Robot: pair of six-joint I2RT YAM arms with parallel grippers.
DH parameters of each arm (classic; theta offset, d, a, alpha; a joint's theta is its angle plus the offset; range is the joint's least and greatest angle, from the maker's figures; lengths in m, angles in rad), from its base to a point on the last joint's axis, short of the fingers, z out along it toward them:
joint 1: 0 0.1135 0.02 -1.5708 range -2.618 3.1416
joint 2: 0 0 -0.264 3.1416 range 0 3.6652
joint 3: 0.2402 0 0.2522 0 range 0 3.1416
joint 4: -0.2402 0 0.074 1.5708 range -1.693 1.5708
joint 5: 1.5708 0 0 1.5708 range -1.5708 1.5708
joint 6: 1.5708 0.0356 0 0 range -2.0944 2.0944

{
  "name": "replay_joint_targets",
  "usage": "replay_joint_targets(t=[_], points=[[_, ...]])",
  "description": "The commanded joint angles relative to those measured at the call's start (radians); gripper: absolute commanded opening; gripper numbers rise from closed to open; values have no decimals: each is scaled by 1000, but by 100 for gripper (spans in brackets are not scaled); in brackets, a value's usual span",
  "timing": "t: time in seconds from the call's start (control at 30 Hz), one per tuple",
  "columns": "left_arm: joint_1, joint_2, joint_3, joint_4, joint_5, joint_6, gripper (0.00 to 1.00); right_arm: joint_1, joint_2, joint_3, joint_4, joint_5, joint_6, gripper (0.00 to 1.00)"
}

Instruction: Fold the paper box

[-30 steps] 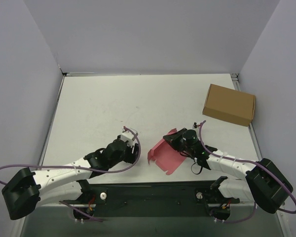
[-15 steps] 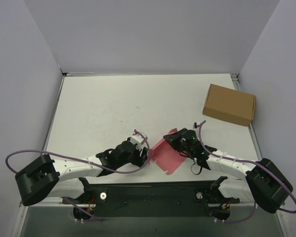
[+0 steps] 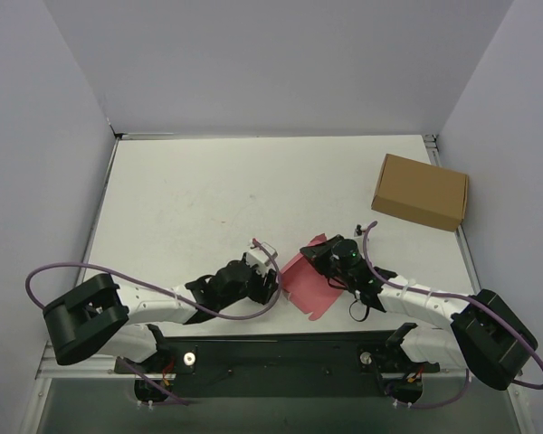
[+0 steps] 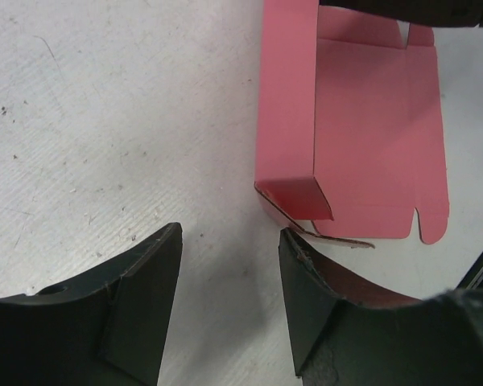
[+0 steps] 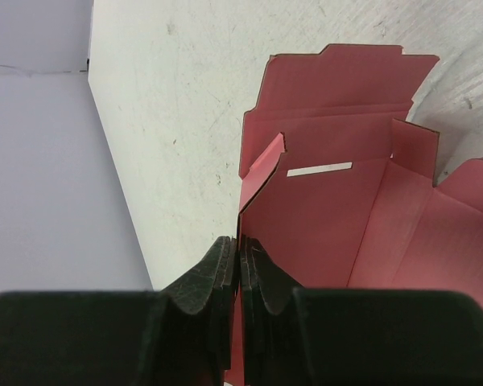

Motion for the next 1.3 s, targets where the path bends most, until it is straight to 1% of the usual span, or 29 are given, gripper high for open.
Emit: replay_joint_targets(t=[0.0, 0.23, 0.43, 0.53, 0.9, 1.0, 1.2, 1.27], points=[[-7, 27, 7, 168, 24, 10, 60, 18, 3, -4, 1, 36, -11, 0], [-13, 56, 1, 222, 12, 18, 59, 20, -10, -23, -3, 55, -8, 0], [-48, 102, -33, 341, -34, 22, 59, 24, -21, -47, 8, 67, -6, 0], [-61, 136, -36, 369, -45, 22, 60, 26, -26, -83, 86, 90, -28, 0], [-113, 191, -68, 486, -97, 39, 61, 27, -69, -201, 204, 95, -57, 0], [-117, 207, -68, 519, -103, 44, 61, 27, -76, -237, 230, 95, -71, 0], [-120, 233, -67, 553, -107, 44, 61, 27, -69, -320, 351, 110, -107, 0], [-120, 240, -68, 564, -111, 44, 61, 27, -58, -331, 365, 115, -113, 0]])
